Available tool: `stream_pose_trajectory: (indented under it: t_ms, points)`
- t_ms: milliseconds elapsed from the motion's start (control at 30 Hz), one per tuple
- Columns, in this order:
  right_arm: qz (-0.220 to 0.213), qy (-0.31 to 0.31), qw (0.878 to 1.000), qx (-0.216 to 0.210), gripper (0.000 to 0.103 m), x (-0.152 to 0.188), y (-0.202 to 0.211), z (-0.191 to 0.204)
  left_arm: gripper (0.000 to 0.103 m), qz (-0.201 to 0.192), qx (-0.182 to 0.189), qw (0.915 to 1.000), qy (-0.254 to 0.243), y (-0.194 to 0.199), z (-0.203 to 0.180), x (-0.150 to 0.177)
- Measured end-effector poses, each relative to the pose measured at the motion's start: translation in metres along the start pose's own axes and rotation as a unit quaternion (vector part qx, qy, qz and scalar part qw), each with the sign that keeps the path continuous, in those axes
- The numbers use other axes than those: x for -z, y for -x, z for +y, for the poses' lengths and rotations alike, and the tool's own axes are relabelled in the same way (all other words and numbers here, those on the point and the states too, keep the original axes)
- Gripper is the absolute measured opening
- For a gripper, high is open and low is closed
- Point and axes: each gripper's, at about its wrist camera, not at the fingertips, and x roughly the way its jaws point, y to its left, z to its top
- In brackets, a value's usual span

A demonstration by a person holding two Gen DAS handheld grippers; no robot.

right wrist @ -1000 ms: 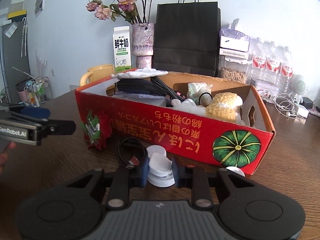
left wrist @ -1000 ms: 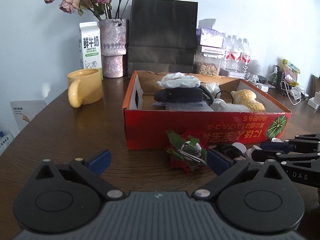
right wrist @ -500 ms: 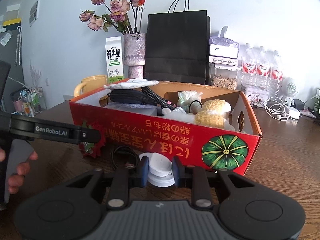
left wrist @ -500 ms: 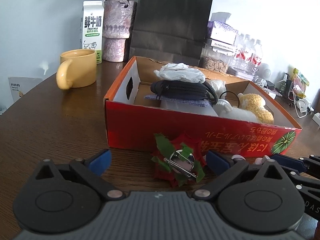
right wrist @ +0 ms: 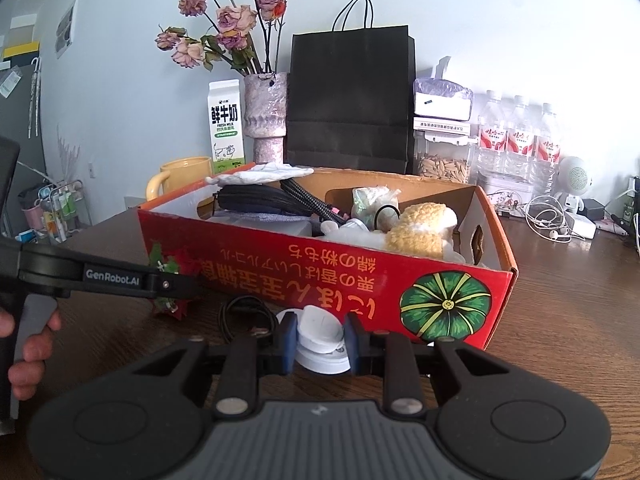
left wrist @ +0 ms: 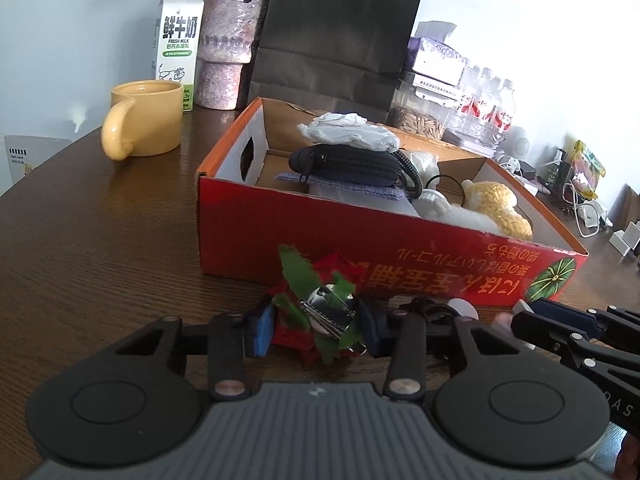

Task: Organize objects
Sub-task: 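Grasp the red artificial rose with the left tool while the right tool grasps a white cap, then carry the red rose and white cap into the red box and open both tools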

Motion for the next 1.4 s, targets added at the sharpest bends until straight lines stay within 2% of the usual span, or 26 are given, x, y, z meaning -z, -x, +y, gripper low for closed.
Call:
stream_pose_trajectory:
  t_ms: [867,1100,1400]
  points:
    - [-0.028,-0.015,0.999,0.011,0.024,0.002,0.019,-0.005,0.043,-0.039,0.0,0.9991,-0.016,0.037,-0.002,0.01]
    - [-0.046,-0.015,0.999,0.012,0.024,-0.008,0.028,-0.007,0.043,-0.065,0.019,0.9972,-0.031,0.05,-0.014,-0.003]
    - [-0.078,-0.001,0.997,0.015,0.024,-0.041,0.021,-0.009,0.043,-0.106,0.043,0.9919,-0.056,0.049,-0.043,-0.034]
